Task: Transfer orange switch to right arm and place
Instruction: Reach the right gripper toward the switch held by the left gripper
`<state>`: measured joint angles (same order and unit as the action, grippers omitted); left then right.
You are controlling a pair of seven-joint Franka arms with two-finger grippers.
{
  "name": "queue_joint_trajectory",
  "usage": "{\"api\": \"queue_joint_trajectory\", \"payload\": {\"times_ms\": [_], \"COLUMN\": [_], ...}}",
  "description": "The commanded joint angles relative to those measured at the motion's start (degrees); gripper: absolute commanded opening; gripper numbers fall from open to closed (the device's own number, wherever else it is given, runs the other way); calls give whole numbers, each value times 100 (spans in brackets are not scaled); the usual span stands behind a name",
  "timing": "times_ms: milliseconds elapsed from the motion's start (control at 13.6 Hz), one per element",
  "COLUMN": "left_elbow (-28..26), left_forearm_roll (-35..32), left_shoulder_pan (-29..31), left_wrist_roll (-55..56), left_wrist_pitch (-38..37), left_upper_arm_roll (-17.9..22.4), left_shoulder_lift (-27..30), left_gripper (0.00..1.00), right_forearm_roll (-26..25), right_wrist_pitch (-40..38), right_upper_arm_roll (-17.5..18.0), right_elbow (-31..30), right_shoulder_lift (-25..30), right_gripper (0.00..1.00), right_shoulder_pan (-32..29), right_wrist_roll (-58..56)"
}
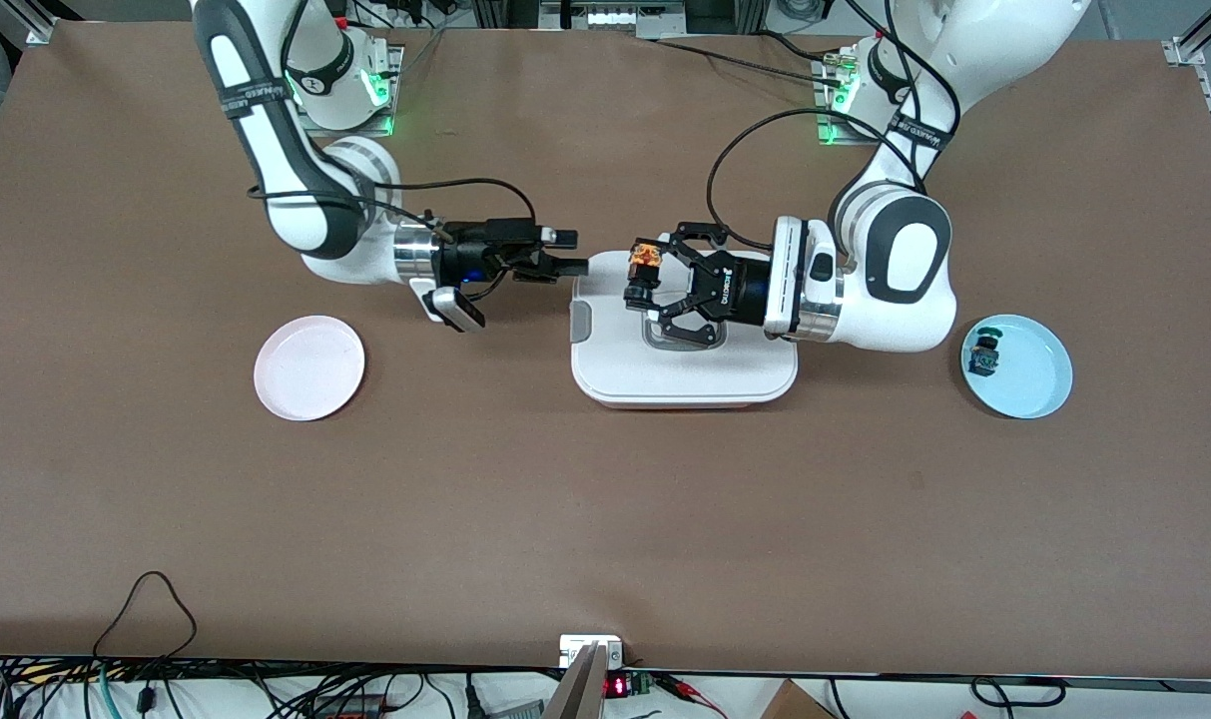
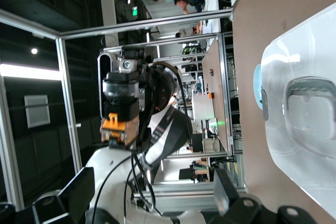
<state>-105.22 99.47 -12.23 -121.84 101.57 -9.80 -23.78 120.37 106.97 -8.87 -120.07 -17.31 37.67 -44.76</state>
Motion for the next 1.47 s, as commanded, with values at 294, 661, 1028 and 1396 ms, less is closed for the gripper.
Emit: {"api": "queue_joint_trajectory", "payload": {"times_ms": [294, 661, 1028, 1396], "left_elbow": [-86, -86, -95, -95], "left_forearm_roll": [354, 354, 354, 354], "left_shoulder_pan": [-121, -121, -121, -121], "left_wrist_roll": [-305, -305, -332, -332], "left_wrist_pitch": [144, 144, 135, 135], "left_upper_arm_roll": [39, 39, 39, 39], "left_shoulder_lift": [67, 67, 67, 67], "left_gripper": [0, 0, 0, 0], "right_forearm_roll": [127, 136, 154, 163], "right_wrist_pitch": [947, 1623, 2011, 2372], "right_upper_arm_roll": [-45, -45, -45, -54], "right_elbow": [370, 791, 897, 1152], "right_shoulder_lift": [369, 281, 237, 122], "right_gripper": [100, 100, 85, 36], "right_shoulder_pan": [345, 618, 811, 944], "right_wrist_roll": [855, 1250, 1339, 1339]}}
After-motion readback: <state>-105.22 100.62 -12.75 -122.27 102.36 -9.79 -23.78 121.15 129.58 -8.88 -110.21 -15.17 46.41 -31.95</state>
